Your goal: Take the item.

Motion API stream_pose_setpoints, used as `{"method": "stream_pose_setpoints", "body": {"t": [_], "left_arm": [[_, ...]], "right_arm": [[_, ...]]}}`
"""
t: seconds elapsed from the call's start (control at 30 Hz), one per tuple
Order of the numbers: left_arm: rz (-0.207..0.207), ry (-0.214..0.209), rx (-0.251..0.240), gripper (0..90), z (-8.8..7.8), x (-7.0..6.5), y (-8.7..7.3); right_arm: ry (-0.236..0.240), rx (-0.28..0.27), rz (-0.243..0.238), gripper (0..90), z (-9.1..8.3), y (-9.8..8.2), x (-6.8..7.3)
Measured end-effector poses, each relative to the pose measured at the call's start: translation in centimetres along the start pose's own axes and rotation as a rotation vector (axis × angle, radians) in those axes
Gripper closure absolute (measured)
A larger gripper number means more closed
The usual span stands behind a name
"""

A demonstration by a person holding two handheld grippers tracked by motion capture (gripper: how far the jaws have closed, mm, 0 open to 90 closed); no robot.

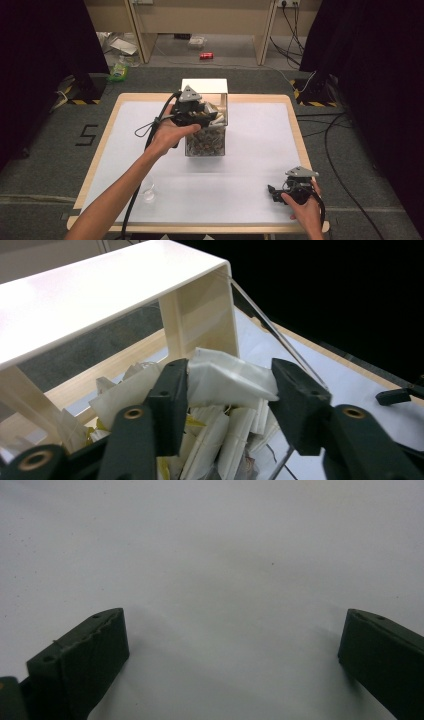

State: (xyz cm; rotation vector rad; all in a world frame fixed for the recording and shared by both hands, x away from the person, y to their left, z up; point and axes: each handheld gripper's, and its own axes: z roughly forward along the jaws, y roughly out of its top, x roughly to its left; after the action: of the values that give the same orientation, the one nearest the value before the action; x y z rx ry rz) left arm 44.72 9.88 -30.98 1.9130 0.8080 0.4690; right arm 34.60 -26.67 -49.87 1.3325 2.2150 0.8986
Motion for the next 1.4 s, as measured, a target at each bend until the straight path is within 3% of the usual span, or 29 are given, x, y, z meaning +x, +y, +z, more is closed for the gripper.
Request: {"method": "stream_pose_setpoints", "body": {"t": [0.33,0.47,0.87,1.4], "left_arm": [[0.02,-0.01,-0.046,73.8,-1.4,0.4,0.2],[0.034,-0.012,-0.056,77.2,-1.9,0.4,0.3],[0.055,-0.016,-0.081,79.7,-3.7,0.6,0.7],[0.036,-0.013,-0.188,80.2,-9.2,2.4,2.2]], "right_arm": [[0.0,-0.001,-0.001,0.4,0.0,0.0,0.0],[0.0,0.0,0.0,0.4,0.0,0.0,0.0],[0.001,0.0,0.0,0.4,0.0,0.0,0.0],[0.0,0.0,0.0,0.4,0.0,0.0,0.0]]}}
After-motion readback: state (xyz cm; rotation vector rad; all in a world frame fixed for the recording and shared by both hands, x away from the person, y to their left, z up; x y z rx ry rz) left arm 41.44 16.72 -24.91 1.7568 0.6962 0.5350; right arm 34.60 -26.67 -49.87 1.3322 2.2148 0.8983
